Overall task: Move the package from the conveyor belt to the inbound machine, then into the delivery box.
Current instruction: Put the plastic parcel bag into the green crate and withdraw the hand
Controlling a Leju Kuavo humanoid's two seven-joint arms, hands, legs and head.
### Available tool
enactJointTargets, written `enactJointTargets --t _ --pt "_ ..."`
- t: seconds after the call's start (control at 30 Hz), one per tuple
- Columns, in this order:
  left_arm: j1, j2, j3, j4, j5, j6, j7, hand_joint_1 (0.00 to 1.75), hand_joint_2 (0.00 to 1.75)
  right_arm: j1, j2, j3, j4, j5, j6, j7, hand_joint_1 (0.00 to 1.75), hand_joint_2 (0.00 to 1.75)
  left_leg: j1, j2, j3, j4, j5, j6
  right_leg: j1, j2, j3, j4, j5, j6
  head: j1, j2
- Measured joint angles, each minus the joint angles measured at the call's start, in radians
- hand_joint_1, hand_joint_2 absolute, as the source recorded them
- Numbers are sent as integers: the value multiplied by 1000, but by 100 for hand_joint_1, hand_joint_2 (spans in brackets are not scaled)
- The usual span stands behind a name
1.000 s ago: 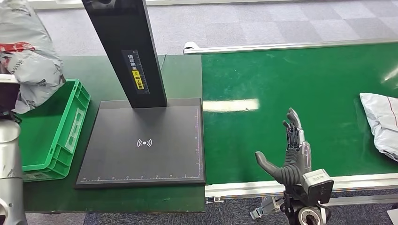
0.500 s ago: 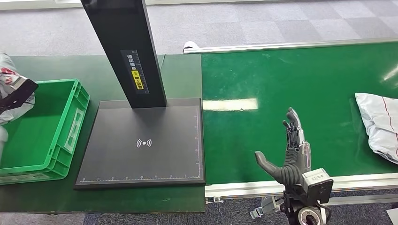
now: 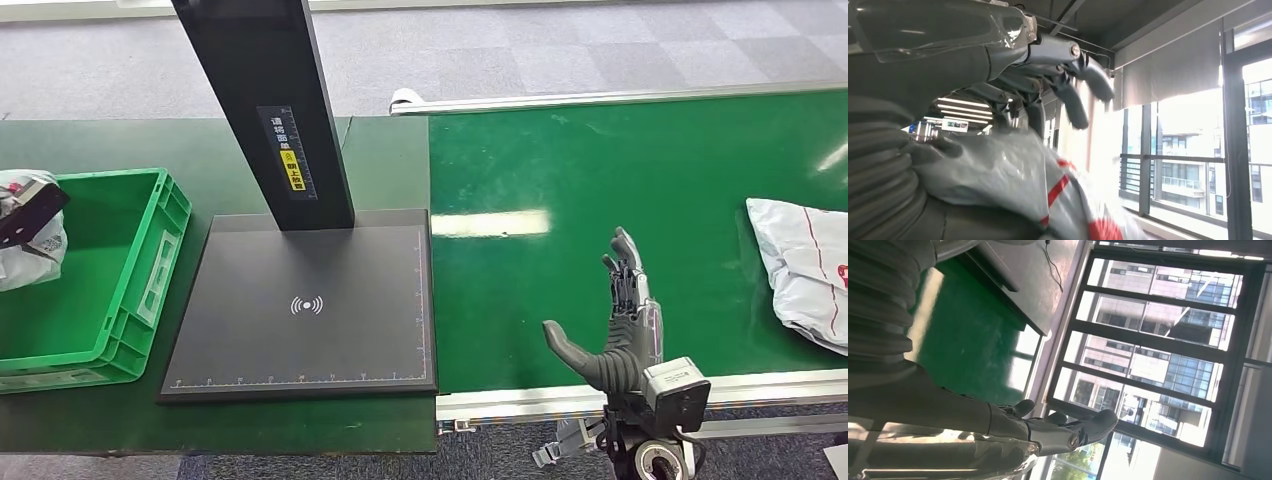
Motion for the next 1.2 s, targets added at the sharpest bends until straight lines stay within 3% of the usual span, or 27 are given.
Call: enactJointTargets --t 0.47,0.6,0.73,0.87,1.1,1.2 --pt "1 0 4 2 2 -1 -10 0 175 0 0 0 1 2 0 2 0 175 0 0 0 0 0 0 0 0 0 0 0 0 0 0" --pt "10 -2 16 -9 35 -6 -39 0 175 2 -3 0 5 5 -1 1 0 175 0 0 0 0 0 0 0 0 0 0 0 0 0 0" --pt "23 -11 37 -31 148 -49 -124 0 175 2 -3 0 8 6 -1 -1 0 175 0 0 0 0 0 0 0 0 0 0 0 0 0 0" --pt "68 -43 46 -113 275 -74 -207 0 175 -3 -3 0 11 17 4 1 0 175 0 0 0 0 0 0 0 0 0 0 0 0 0 0" --pt "136 -97 42 -279 331 -75 -224 0 175 -18 -4 0 24 18 11 3 0 175 -1 0 0 0 0 0 0 0 0 0 0 0 0 0" --pt "162 -121 40 -345 419 -97 -290 0 175 -19 -5 0 28 18 11 3 0 175 0 0 1 0 0 0 0 0 0 0 0 0 0 0"
